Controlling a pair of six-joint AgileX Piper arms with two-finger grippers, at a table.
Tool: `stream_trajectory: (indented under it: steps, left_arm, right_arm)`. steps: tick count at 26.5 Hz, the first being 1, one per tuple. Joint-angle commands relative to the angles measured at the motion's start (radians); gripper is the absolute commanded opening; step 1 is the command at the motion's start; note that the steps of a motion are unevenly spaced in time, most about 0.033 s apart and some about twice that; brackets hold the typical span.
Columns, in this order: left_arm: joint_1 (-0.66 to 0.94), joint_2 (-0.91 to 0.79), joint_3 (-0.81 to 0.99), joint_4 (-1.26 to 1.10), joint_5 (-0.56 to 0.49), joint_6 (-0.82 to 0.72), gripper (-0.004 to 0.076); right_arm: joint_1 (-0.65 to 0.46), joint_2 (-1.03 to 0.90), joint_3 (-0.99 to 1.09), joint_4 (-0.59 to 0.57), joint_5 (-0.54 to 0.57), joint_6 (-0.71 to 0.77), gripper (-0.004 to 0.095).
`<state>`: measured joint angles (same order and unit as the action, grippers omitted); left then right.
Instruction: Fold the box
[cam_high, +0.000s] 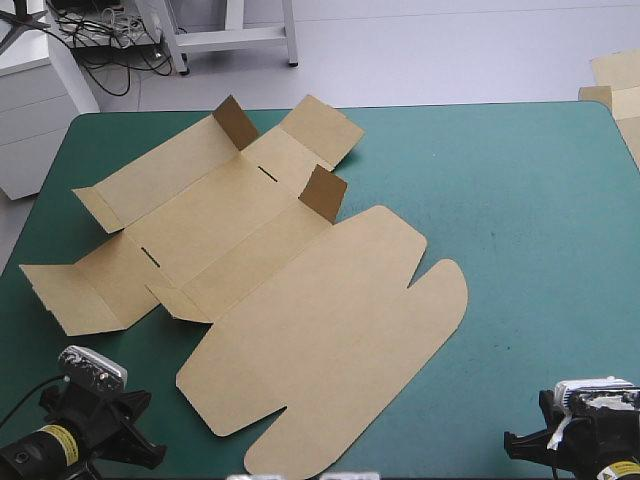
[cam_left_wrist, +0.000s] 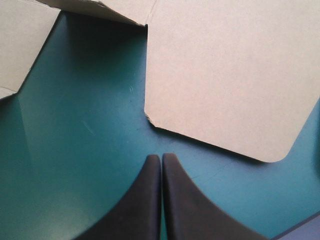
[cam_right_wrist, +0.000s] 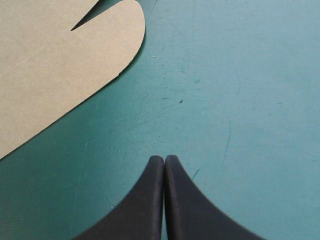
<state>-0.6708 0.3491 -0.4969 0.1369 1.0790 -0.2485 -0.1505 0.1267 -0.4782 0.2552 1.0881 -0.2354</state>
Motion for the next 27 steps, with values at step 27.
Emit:
stream_trajectory:
  steps: [27]
  left_arm:
    - [-0.001,0.007,-0.009,0.017,-0.027,-0.005,-0.001]
  right_arm:
    - [0.0,0.372,-0.33,0.077,-0.032,-0.128,-0.0015]
